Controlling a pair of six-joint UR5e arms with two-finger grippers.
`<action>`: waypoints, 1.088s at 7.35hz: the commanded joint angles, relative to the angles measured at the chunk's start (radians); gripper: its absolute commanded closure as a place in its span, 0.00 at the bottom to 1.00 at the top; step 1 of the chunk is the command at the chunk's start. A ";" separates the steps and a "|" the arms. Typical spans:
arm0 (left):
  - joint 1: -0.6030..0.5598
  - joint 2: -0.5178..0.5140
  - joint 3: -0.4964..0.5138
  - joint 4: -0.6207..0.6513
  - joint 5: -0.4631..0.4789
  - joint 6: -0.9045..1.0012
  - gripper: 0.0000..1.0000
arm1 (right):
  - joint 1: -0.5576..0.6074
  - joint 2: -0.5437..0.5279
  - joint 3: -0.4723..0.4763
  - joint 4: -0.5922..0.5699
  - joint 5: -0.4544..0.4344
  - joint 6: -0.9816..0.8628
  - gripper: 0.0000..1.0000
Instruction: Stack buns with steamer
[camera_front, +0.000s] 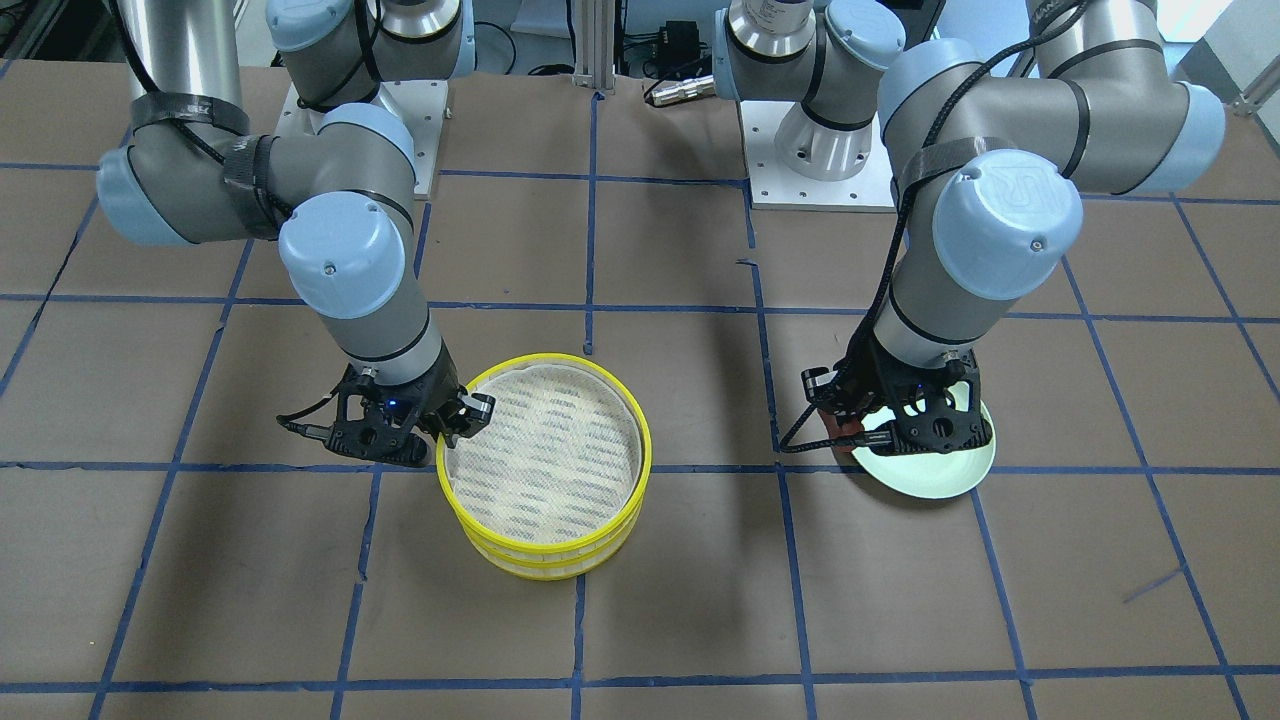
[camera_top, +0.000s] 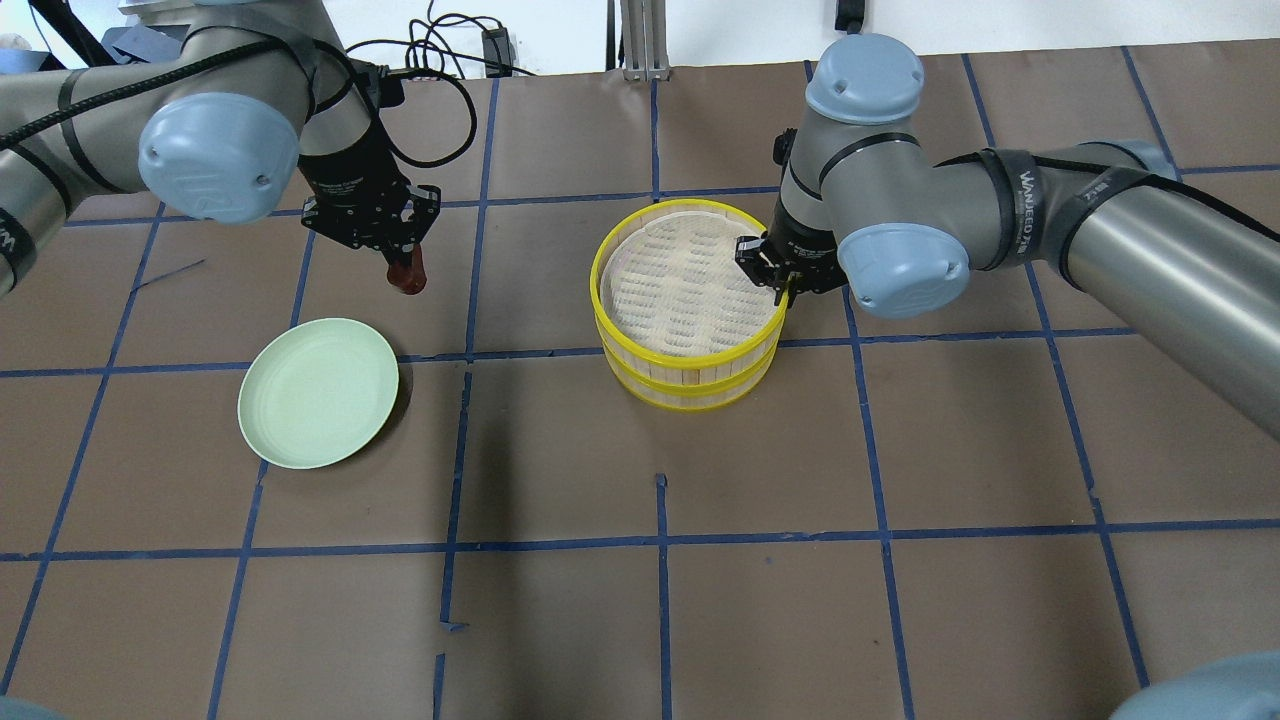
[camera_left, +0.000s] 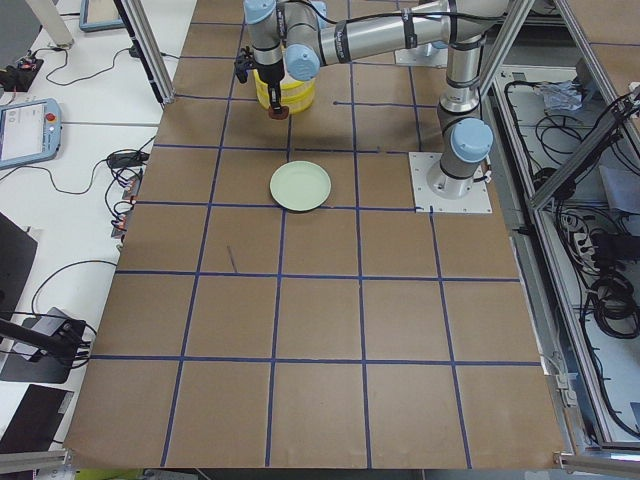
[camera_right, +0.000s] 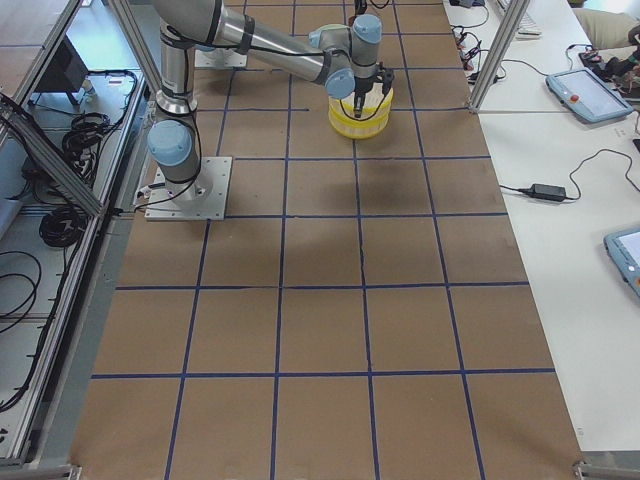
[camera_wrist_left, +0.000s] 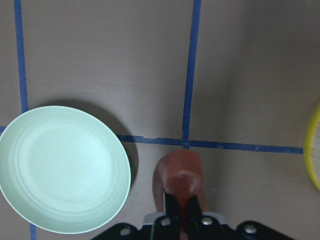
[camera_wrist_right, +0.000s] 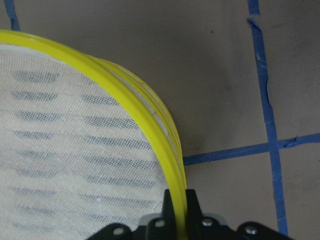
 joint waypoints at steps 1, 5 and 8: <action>0.000 0.000 0.000 0.000 0.000 -0.002 0.99 | 0.000 0.000 0.003 0.004 0.001 -0.005 0.78; -0.090 -0.002 0.017 0.002 -0.037 -0.181 0.99 | -0.014 -0.020 -0.011 0.030 -0.003 -0.009 0.00; -0.239 -0.020 0.092 0.008 -0.212 -0.395 0.98 | -0.168 -0.234 -0.029 0.331 -0.059 -0.202 0.00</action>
